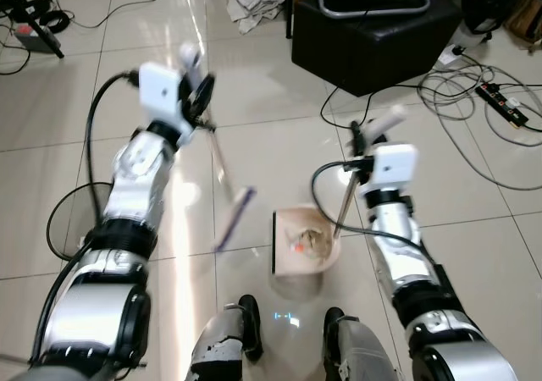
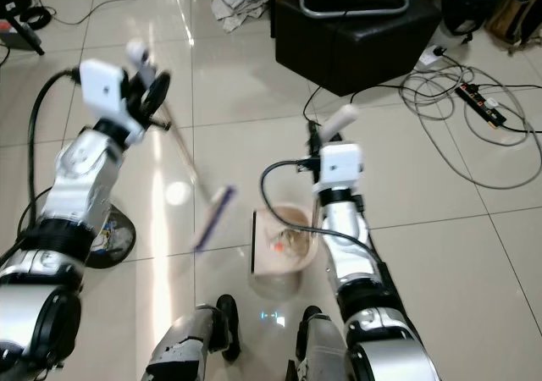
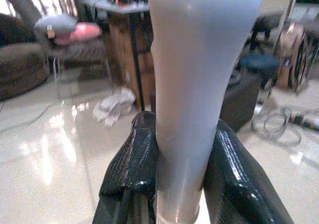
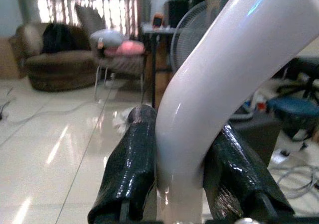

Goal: Sweep floor

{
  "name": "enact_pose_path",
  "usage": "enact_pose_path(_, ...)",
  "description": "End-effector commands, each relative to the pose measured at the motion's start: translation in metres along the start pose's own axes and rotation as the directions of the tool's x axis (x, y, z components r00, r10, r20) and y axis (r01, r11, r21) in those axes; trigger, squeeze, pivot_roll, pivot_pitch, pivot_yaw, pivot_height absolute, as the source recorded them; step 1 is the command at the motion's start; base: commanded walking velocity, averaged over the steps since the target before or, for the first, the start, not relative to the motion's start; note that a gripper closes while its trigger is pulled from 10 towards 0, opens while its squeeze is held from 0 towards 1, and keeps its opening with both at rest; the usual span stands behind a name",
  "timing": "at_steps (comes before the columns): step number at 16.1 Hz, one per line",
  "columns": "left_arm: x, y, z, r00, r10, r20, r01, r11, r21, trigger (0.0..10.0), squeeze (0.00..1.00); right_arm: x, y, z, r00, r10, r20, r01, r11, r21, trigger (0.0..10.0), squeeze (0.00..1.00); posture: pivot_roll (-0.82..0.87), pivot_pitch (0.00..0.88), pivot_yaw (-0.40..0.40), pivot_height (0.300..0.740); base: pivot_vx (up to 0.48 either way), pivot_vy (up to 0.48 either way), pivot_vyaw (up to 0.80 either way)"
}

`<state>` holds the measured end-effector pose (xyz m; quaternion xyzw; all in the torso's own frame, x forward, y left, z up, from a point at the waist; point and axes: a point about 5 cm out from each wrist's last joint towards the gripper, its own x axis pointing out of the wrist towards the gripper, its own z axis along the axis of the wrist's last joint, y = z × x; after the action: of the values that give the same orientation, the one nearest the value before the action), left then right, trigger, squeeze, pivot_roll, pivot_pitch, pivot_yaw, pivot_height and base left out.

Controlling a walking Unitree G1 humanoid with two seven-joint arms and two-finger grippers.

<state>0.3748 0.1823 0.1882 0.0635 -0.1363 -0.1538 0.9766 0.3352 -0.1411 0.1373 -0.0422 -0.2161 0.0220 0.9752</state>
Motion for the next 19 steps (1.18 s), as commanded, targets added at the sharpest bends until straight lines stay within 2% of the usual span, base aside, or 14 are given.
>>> enact_pose_path(1, -0.008, 0.003, -0.009, 1.0, -0.004, -0.03, 0.005, 1.0, 0.014, 10.0, 0.0, 0.004, -0.005, 0.011, 0.999, -0.015, 0.051, 0.015, 1.0, 0.006, 10.0, 0.0, 0.07, 0.151, 0.073, 0.74, 0.0, 0.0, 0.0)
enact_pose_path(3, -0.017, 0.006, -0.02, 0.997, 0.042, -0.063, -0.042, 0.999, 0.005, 10.0, 0.0, 0.011, -0.015, 0.023, 0.996, -0.046, 0.074, 0.045, 0.999, 0.015, 10.0, 0.0, 0.05, 0.122, 0.06, 0.74, 0.0, 0.0, 0.0)
enact_pose_path(4, -0.029, 0.012, -0.03, 0.991, 0.097, -0.093, -0.098, 0.995, -0.007, 10.0, 0.0, 0.021, -0.028, 0.038, 0.995, -0.08, 0.059, 0.078, 0.996, 0.04, 10.0, 0.0, 0.04, 0.109, 0.06, 0.74, 0.0, 0.0, 0.0)
enact_pose_path(6, -0.04, 0.014, -0.04, 0.982, 0.131, -0.135, -0.134, 0.991, -0.016, 10.0, 0.0, 0.029, -0.037, 0.057, 0.993, -0.098, 0.071, 0.094, 0.994, 0.055, 10.0, 0.0, 0.03, 0.11, 0.068, 0.74, 0.0, 0.0, 0.0)
enact_pose_path(9, -0.082, 0.009, -0.069, 0.957, 0.161, -0.241, -0.174, 0.984, -0.032, 10.0, 0.0, 0.051, -0.047, 0.114, 0.972, -0.147, 0.181, 0.118, 0.98, 0.163, 10.0, 0.0, 0.01, 0.059, 0.061, 0.74, 0.0, 0.0, 0.0)
enact_pose_path(10, -0.086, 0.009, -0.072, 0.953, 0.166, -0.254, -0.182, 0.983, -0.04, 10.0, 0.0, 0.053, -0.048, 0.12, 0.97, -0.15, 0.192, 0.118, 0.978, 0.173, 10.0, 0.0, 0.01, 0.059, 0.061, 0.74, 0.0, 0.0, 0.0)
enact_pose_path(11, -0.096, 0.007, -0.072, 0.95, 0.185, -0.251, -0.199, 0.98, -0.03, 10.0, 0.0, 0.062, -0.048, 0.135, 0.967, -0.143, 0.212, 0.101, 0.975, 0.197, 10.0, 0.0, 0.02, 0.043, 0.05, 0.74, 0.0, 0.0, 0.8)
enact_pose_path(13, -0.101, 0.004, -0.069, 0.951, 0.194, -0.241, -0.206, 0.978, -0.027, 10.0, 0.0, 0.068, -0.048, 0.146, 0.965, -0.134, 0.227, 0.084, 0.973, 0.216, 10.0, 0.0, 0.02, 0.042, 0.038, 0.74, 0.0, 0.0, 0.8)
enact_pose_path(16, -0.109, -0.005, -0.066, 0.955, 0.17, -0.244, -0.176, 0.984, -0.001, 10.0, 0.0, 0.076, -0.049, 0.162, 0.961, -0.157, 0.23, 0.084, 0.951, 0.298, 10.0, 0.0, 0.04, 0.04, 0.033, 0.74, 0.0, 0.0, 0.8)
enact_pose_path(19, -0.111, -0.009, -0.06, 0.954, 0.164, -0.251, -0.162, 0.986, 0.029, 10.0, 0.0, 0.076, -0.049, 0.165, 0.964, -0.156, 0.216, 0.085, 0.949, 0.304, 10.0, 0.0, 0.05, 0.039, 0.029, 0.74, 0.0, 0.0, 0.8)
